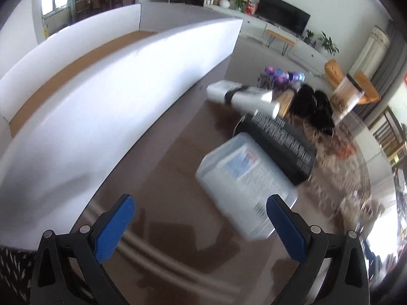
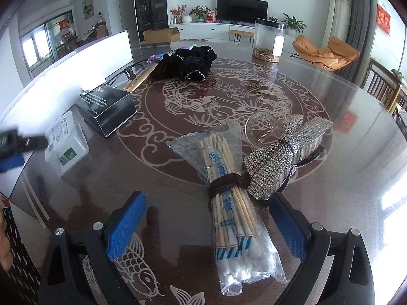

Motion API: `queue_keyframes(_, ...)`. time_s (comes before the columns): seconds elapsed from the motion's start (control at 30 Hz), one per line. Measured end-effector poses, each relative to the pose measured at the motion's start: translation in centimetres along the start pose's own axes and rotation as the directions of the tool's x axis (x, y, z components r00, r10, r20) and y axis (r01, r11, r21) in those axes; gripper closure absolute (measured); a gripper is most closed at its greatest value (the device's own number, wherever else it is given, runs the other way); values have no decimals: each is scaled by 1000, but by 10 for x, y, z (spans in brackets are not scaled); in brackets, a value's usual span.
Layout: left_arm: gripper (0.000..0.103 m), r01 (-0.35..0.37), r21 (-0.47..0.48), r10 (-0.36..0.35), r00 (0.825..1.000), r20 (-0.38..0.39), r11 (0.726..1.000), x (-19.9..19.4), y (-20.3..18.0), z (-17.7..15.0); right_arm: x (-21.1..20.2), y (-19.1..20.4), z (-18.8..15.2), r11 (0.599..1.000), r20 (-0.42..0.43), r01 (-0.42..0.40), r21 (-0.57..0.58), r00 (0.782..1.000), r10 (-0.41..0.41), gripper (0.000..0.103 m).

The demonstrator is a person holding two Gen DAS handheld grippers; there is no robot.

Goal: Organize objects
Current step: 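Grasp the clear plastic box with the left tool while the right tool holds the swab bundle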

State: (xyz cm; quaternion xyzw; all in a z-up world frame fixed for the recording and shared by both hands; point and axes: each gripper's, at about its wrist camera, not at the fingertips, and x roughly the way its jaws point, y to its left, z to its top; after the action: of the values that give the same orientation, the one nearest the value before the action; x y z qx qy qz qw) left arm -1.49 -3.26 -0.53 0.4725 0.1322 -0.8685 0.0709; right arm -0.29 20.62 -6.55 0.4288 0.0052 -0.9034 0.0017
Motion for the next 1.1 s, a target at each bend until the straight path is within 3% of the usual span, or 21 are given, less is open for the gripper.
queue_keyframes(0.17,0,-105,37,106,994,-21,994,29,-46,11,-3,-3,-1,1000,13,-19,17,1000,19,6)
queue_keyframes(0.27,0,-178,42,180,982,-57,983,43,-47,12,-2,-5,-1,999,15,-36,26,999,35,6)
queue_keyframes(0.37,0,-161,55,166,981,-101,985,49,-32,4,-2,-6,-1,998,16,-47,28,999,47,6)
queue_keyframes(0.53,0,-127,119,137,987,-85,985,43,-14,-2,-2,-6,-1,998,19,-57,37,998,56,6)
queue_keyframes(0.6,0,-99,163,116,989,-95,982,48,-18,1,-2,-11,0,994,18,-98,52,995,98,6)
queue_keyframes(0.67,14,-67,213,87,993,-83,975,45,-21,2,2,-22,4,975,-31,-197,102,979,201,6)
queue_keyframes(0.7,39,-49,242,65,996,-59,969,40,-25,3,1,-30,7,962,-43,-238,134,968,246,6)
queue_keyframes(0.73,41,-47,274,62,997,-44,961,36,-27,2,-1,-38,12,955,-65,-253,155,962,266,6)
queue_keyframes(0.83,41,-46,316,57,998,-25,948,32,-28,-3,-2,-41,26,968,-167,-237,86,954,248,7)
queue_keyframes(1.0,41,1,310,12,999,-40,951,24,-20,-11,11,-23,27,984,-291,-168,-53,945,146,37)
queue_keyframes(1.1,41,24,299,-14,999,-36,954,18,-15,-14,11,-14,22,985,-332,-122,-120,940,76,38)
